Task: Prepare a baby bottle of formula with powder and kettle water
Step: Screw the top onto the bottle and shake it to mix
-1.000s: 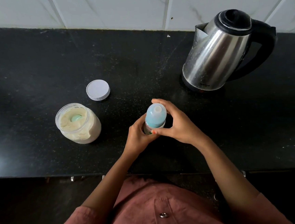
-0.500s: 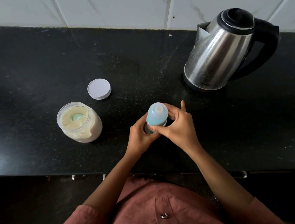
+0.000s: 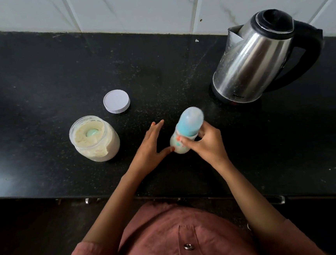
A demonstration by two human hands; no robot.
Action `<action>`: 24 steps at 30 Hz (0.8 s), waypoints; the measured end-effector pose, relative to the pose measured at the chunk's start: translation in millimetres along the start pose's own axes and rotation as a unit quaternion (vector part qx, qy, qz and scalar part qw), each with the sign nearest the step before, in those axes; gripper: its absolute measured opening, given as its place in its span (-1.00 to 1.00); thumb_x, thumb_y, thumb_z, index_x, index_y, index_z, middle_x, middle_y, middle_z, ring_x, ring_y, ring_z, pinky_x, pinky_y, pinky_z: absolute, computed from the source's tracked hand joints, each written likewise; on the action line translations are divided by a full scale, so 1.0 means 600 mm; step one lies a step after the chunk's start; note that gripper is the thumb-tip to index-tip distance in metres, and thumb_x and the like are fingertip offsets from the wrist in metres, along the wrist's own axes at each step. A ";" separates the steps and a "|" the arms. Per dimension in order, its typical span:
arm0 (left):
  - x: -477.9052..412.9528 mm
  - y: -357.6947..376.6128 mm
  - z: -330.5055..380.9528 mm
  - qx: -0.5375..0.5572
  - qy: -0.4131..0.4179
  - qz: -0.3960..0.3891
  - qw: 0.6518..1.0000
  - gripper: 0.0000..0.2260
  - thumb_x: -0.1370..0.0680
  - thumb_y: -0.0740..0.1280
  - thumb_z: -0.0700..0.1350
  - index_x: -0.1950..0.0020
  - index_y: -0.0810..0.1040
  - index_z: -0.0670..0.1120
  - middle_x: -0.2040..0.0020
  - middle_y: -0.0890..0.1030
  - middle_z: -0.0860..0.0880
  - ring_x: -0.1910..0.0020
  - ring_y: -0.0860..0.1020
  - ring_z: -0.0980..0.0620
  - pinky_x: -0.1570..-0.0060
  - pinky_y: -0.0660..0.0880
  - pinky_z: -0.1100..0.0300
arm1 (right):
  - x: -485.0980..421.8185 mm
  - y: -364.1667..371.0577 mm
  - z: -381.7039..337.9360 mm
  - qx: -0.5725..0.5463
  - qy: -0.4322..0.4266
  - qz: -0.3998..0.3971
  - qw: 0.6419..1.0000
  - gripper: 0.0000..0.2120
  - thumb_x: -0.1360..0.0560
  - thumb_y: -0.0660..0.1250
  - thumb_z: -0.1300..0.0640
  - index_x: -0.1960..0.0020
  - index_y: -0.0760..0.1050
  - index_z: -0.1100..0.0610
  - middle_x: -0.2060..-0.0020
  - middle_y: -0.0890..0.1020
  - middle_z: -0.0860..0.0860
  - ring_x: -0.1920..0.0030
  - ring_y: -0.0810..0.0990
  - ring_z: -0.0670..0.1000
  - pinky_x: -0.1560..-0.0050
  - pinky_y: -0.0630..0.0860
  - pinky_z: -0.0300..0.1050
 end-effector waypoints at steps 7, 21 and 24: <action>-0.023 -0.001 -0.027 -0.252 -0.042 0.055 0.965 -0.48 -0.63 0.01 0.06 -0.53 -0.09 -0.08 -0.55 -0.08 -0.04 -0.51 -0.17 0.05 -0.40 -0.29 0.16 | -0.003 -0.077 0.043 -0.290 0.160 0.127 0.935 -0.74 -0.31 0.44 -0.10 0.05 0.56 -0.04 0.19 0.69 -0.13 0.08 0.66 -0.11 0.22 0.57 -0.16; -0.035 0.004 -0.060 -0.331 -0.087 0.054 0.938 -0.52 -0.64 -0.11 0.04 -0.52 -0.09 -0.10 -0.55 -0.08 -0.04 -0.52 -0.12 0.03 -0.44 -0.20 0.09 | -0.007 -0.050 0.010 -0.371 0.166 0.016 0.914 -0.44 -0.24 0.48 -0.06 -0.18 0.43 0.06 -0.11 0.54 0.14 -0.11 0.56 0.04 0.12 0.58 -0.09; -0.035 0.006 -0.060 -0.340 -0.087 0.062 0.934 -0.53 -0.65 -0.11 0.02 -0.52 -0.08 -0.12 -0.55 -0.06 -0.05 -0.52 -0.10 0.02 -0.45 -0.18 0.07 | -0.027 -0.085 0.005 -0.456 0.146 0.127 0.869 -0.48 -0.38 0.36 0.02 -0.30 0.35 0.10 -0.09 0.54 0.08 -0.05 0.58 -0.02 0.15 0.58 -0.11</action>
Point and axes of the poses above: each hand's wrist, its own x-axis away from the middle knuckle, its own y-axis out of the palm, z = x × y, the point moved 7 cm from there along -x, towards the middle knuckle
